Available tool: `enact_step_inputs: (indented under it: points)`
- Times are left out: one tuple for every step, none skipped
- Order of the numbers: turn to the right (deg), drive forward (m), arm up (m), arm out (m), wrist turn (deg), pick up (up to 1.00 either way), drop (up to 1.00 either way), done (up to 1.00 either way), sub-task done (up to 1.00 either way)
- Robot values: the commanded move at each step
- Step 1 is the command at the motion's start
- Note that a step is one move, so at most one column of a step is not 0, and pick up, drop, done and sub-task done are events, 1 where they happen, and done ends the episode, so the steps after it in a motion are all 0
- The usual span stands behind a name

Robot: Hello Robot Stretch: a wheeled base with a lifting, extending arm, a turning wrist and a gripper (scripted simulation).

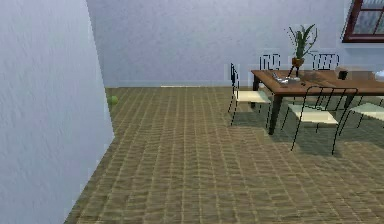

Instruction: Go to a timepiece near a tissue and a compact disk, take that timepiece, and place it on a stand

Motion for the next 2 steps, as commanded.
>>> enact_step_inputs:
  points:
    - [-6.0,0.00,0.00,0.00,0.0,0.00,0.00,0.00,0.00]
    - [0.0,0.40,0.00,0.00,0.0,0.00,0.00,0.00,0.00]
